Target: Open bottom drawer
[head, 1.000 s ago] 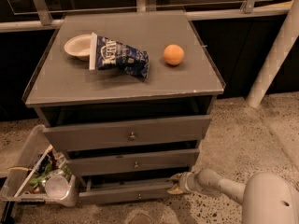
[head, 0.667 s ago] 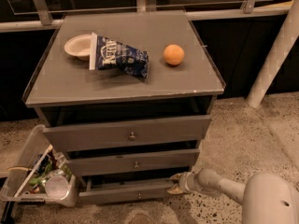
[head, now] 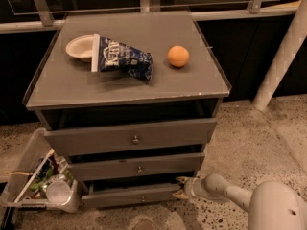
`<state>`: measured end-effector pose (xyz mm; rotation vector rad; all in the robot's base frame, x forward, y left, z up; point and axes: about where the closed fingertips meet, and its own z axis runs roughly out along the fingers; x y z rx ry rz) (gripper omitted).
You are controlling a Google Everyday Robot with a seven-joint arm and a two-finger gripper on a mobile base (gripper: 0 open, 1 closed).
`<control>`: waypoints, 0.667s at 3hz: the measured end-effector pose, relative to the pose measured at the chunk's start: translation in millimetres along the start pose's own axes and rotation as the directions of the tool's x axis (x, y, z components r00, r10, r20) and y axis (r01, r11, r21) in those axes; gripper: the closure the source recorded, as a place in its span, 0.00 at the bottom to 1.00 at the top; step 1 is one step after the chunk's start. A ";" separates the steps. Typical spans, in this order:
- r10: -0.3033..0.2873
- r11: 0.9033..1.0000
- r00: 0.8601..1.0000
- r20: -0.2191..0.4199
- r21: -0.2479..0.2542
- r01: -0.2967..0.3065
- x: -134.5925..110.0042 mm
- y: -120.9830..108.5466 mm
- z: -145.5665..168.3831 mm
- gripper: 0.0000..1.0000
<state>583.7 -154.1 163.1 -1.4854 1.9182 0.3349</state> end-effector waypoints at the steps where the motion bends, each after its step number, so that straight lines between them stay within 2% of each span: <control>1: 0.004 1.000 1.000 0.017 -0.030 -0.004 9.9 13.9 0.3 0.14; 2: 0.008 0.999 1.000 0.019 -0.045 -0.007 22.5 26.1 -2.1 0.37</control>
Offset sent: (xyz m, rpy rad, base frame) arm -0.1686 -0.0342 -0.0829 0.1332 0.2044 0.1853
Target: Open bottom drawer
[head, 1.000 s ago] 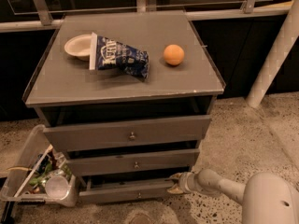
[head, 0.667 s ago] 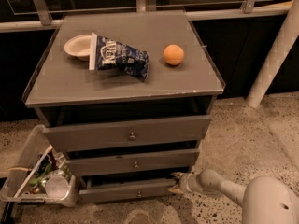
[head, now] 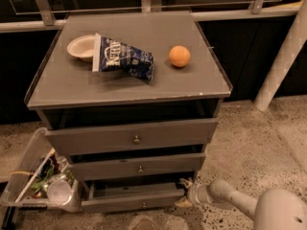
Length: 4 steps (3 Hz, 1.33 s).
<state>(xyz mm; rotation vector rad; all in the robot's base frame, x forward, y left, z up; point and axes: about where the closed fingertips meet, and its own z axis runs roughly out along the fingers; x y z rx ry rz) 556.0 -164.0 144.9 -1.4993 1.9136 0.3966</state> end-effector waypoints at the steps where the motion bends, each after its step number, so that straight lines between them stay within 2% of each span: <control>1: 0.000 1.000 1.000 0.000 0.000 0.000 -3.0 0.1 -3.7 0.61; 2: -0.004 1.000 1.000 0.000 -0.010 0.004 -1.3 6.0 -8.7 0.83; 3: -0.004 1.000 1.000 0.000 -0.010 0.004 -2.7 5.6 -10.6 1.00; 4: -0.004 1.000 1.000 0.000 -0.010 0.004 -2.7 5.7 -10.6 0.82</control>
Offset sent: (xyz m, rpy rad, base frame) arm -0.2077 -0.0615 -0.0286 0.0032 0.1195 0.2142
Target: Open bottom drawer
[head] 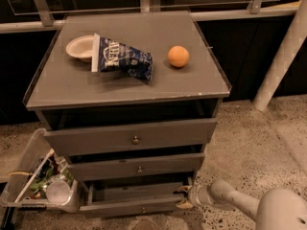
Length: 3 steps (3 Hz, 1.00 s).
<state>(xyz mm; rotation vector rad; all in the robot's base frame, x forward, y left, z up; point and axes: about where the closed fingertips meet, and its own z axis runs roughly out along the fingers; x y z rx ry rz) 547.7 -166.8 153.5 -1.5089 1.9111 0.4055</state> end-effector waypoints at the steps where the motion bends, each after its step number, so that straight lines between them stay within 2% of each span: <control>1: 0.000 1.000 1.000 0.000 0.000 0.000 0.0 0.0 0.0 0.59; 2: 0.000 1.000 1.000 0.000 0.000 0.000 0.0 0.1 0.1 0.35; 3: -0.063 0.997 0.997 0.036 -0.046 0.064 -2.2 28.9 -0.1 0.12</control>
Offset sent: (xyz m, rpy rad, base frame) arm 0.0000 0.0000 0.0000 0.0000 0.0000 0.0000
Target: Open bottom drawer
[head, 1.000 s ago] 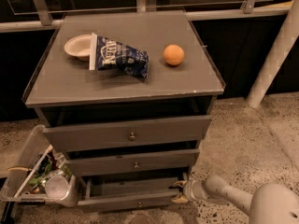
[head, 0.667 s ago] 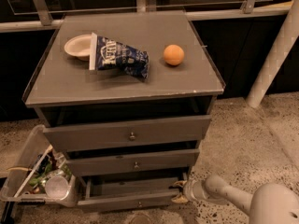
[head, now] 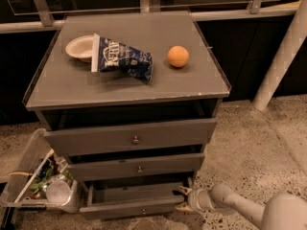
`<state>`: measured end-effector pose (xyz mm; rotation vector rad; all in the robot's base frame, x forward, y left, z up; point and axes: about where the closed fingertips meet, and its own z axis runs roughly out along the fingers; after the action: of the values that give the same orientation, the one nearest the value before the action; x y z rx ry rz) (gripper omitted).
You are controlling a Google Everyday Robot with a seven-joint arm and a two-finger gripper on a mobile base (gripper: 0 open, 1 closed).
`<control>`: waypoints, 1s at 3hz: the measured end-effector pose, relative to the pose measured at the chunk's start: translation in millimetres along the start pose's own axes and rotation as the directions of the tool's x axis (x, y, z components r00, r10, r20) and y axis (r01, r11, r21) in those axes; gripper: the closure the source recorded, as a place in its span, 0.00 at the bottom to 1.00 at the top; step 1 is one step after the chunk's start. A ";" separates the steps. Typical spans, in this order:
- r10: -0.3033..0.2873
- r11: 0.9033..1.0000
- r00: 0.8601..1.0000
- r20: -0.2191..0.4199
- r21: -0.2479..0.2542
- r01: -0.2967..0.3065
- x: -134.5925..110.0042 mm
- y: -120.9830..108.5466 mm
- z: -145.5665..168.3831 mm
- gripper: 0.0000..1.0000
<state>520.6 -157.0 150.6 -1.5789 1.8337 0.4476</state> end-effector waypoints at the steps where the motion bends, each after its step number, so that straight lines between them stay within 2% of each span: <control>1: -0.016 1.000 1.000 0.025 -0.027 0.017 -1.4 21.9 -0.7 0.13; 2: -0.016 1.000 1.000 0.025 -0.027 0.017 -2.0 22.5 -1.6 0.37; 3: -0.017 1.000 1.000 0.021 -0.026 0.017 5.8 35.3 -7.9 0.60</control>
Offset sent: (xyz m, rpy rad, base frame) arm -0.2108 -0.0685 -0.0561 0.0530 0.0563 0.0653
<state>484.3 -159.0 146.6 -1.6004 1.8040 0.4807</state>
